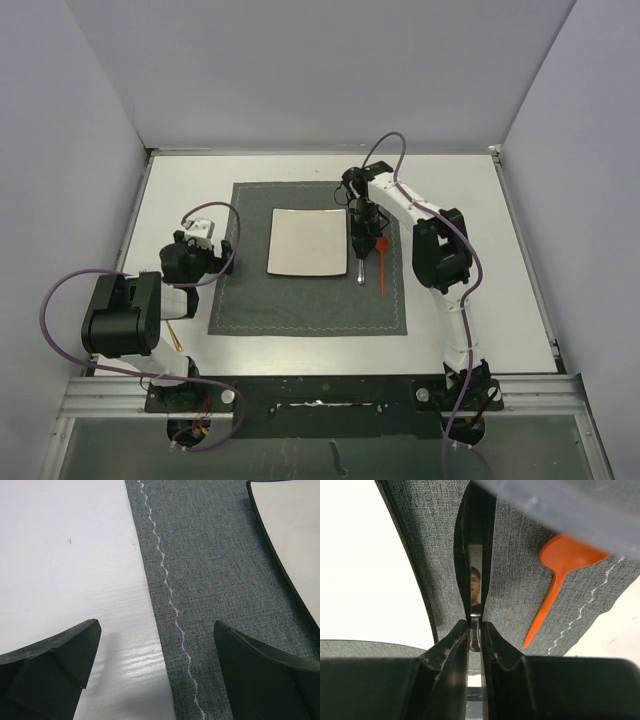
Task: Set the dinner table for one person
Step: Place the knife on the napkin.
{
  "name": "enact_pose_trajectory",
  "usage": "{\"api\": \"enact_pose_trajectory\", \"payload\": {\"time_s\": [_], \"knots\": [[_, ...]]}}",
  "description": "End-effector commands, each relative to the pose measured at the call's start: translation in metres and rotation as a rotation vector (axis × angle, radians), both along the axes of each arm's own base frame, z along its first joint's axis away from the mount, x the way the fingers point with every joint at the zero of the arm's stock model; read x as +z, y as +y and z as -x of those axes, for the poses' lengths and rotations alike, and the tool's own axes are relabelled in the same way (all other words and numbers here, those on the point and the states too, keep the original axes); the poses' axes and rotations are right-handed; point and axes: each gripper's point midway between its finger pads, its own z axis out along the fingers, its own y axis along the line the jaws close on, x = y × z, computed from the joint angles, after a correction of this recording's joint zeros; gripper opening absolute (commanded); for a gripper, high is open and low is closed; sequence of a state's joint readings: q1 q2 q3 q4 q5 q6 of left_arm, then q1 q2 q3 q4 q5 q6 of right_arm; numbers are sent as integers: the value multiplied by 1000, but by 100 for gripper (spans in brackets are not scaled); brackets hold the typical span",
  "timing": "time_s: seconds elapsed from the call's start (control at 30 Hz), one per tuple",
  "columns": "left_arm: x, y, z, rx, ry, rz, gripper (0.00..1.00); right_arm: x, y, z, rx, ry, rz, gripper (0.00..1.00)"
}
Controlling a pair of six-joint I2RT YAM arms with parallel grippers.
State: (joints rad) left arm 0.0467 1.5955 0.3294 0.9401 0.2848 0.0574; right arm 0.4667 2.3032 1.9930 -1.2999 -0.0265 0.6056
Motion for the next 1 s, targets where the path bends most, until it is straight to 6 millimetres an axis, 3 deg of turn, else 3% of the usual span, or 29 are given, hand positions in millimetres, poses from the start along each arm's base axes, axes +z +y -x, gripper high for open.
{"api": "enact_pose_trajectory", "payload": {"time_s": [0.0,0.97], "knots": [[14,-1,-7,-7,-69,3,98,16,2,-2,18,-28,-2,0],[14,-1,-7,-6,-67,3,98,41,-4,-12,6,-93,-3,0]]}}
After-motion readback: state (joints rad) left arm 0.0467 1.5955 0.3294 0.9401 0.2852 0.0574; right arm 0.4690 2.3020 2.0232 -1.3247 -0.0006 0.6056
